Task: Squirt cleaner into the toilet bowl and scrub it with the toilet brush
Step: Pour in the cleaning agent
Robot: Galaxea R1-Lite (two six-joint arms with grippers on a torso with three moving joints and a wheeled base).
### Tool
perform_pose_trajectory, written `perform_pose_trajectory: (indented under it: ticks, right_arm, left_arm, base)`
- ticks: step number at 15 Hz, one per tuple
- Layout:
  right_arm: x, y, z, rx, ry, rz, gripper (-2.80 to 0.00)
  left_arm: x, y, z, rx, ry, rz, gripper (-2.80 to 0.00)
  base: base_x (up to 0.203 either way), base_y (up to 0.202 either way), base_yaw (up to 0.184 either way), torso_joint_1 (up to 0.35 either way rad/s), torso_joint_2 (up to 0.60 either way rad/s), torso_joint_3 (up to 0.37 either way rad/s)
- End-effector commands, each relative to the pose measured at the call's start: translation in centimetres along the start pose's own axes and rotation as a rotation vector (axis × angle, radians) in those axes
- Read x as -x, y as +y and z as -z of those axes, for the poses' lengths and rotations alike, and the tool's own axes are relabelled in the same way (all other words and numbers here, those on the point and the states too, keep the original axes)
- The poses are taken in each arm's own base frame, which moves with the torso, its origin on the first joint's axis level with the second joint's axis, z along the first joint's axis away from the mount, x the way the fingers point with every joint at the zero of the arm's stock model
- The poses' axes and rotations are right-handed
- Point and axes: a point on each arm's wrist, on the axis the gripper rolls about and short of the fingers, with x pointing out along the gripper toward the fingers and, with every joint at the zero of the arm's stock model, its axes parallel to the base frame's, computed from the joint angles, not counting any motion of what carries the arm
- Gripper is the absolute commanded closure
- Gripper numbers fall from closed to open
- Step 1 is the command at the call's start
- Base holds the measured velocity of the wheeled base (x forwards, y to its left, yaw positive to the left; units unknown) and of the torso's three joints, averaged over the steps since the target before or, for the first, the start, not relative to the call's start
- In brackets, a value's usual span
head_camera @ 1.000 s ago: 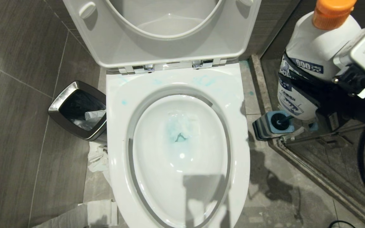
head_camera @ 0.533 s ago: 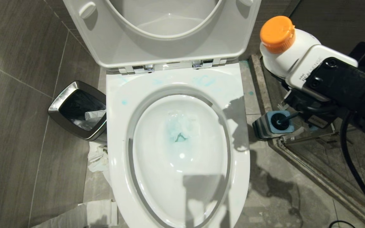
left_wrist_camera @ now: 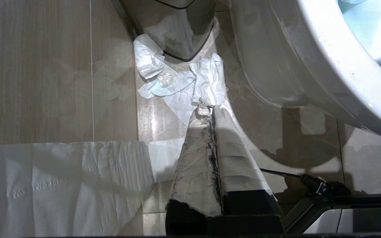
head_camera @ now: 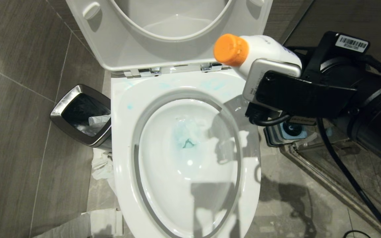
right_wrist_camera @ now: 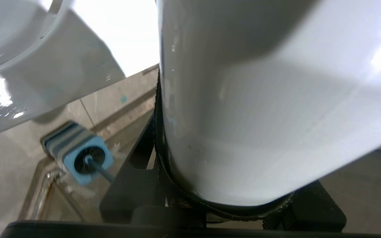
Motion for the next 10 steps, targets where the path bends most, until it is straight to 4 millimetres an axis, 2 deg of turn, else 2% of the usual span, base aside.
perform_pose_trajectory:
  ticks: [1,5,10]
  right_arm:
    - [0.2,1.2,-1.9,0.078,0.046,-0.024,0.0]
    - [-0.7,2.1,-3.3,0.195,0.062,0.03,0.0]
    - [-1.7,2.7,-4.7,0.452,0.154,0.109,0.0]
  left_arm:
    - [0.0,0.0,0.0,0.0,0.001,0.001,0.0]
    - [0.0,0.0,0.0,0.0,0.001,0.001,0.0]
    - [0.0,0.0,0.0,0.0,0.001,0.001,0.0]
  base:
    - [0.0,0.0,0.0,0.0,0.0,0.0]
    - [0.0,0.0,0.0,0.0,0.0,0.0]
    - [0.0,0.0,0.0,0.0,0.0,0.0]
